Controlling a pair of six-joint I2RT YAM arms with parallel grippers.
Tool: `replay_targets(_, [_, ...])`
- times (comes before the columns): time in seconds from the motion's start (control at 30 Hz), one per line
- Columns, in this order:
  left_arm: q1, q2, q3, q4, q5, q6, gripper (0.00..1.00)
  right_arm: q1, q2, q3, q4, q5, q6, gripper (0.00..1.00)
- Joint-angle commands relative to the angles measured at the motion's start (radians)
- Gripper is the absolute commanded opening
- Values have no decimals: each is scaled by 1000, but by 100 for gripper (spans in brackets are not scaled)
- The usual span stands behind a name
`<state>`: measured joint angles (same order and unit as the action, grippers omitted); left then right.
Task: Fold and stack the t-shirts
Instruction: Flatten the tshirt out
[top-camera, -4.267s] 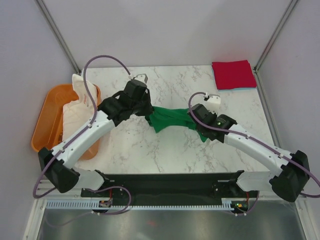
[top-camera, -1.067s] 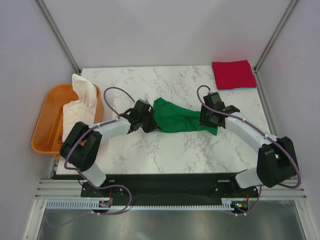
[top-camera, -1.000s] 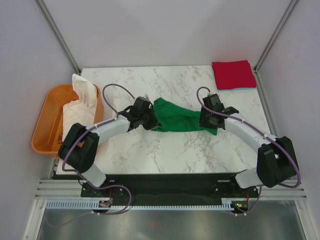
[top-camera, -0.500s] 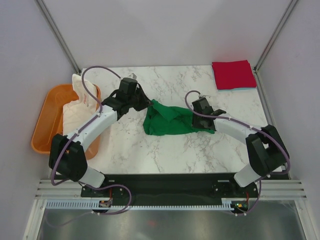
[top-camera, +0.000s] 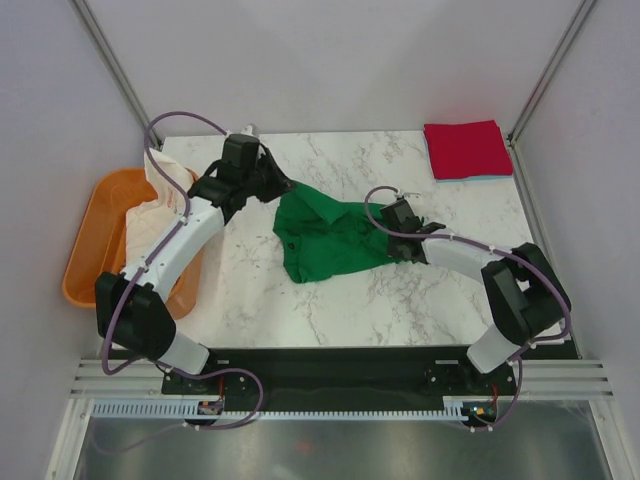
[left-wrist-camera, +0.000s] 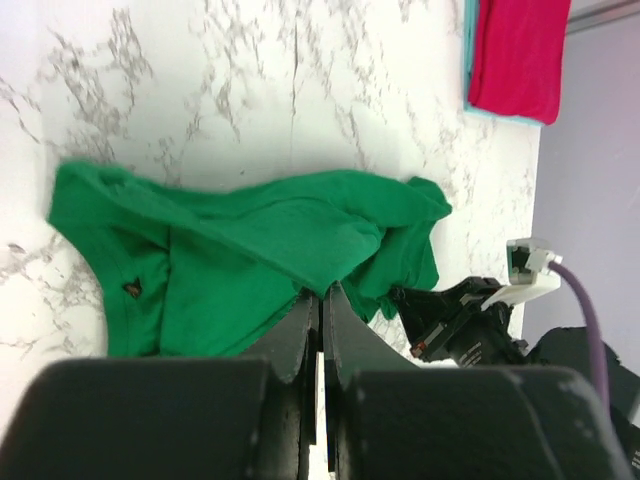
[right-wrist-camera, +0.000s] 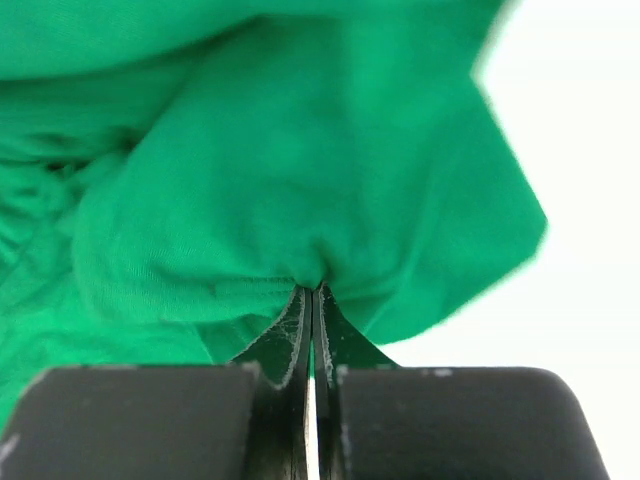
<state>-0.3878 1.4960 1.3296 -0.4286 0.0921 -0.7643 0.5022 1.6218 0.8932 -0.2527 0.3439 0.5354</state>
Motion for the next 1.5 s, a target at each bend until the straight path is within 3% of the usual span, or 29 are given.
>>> replay_targets(0.0, [36,-11,181,-21,-6,79,2,-10,-88,120,-164,164,0,0])
replay_targets(0.17, [40,-16,406,-131,-72,132,2,-34,-232,321,-425,352,15,0])
replay_targets(0.27, [41,-40,479,-171,-88,146,2,-59,-293,479,-551,386,-20,0])
replay_targets(0.53, [41,-164,476,-223,-8,143,2,-96,-339,659,-764,415,-42,0])
replay_targets(0.73, [43,-224,263,-246,-31,183,2,-132,-315,523,-813,376,11,0])
replay_targets(0.9, [43,-198,140,-233,84,166,2,-201,-229,406,-663,290,-34,0])
replay_targets(0.97, [44,-189,65,-210,104,151,2,-224,-151,417,-593,206,-57,6])
replay_targets(1.1, [44,-189,-38,-173,89,149,2,-261,-16,512,-617,190,-11,23])
replay_targets(1.23, [44,-181,-58,-171,93,164,2,-274,-77,488,-623,162,99,43])
replay_targets(1.47, [44,-181,-81,-167,101,178,2,-315,-241,253,-582,73,320,47])
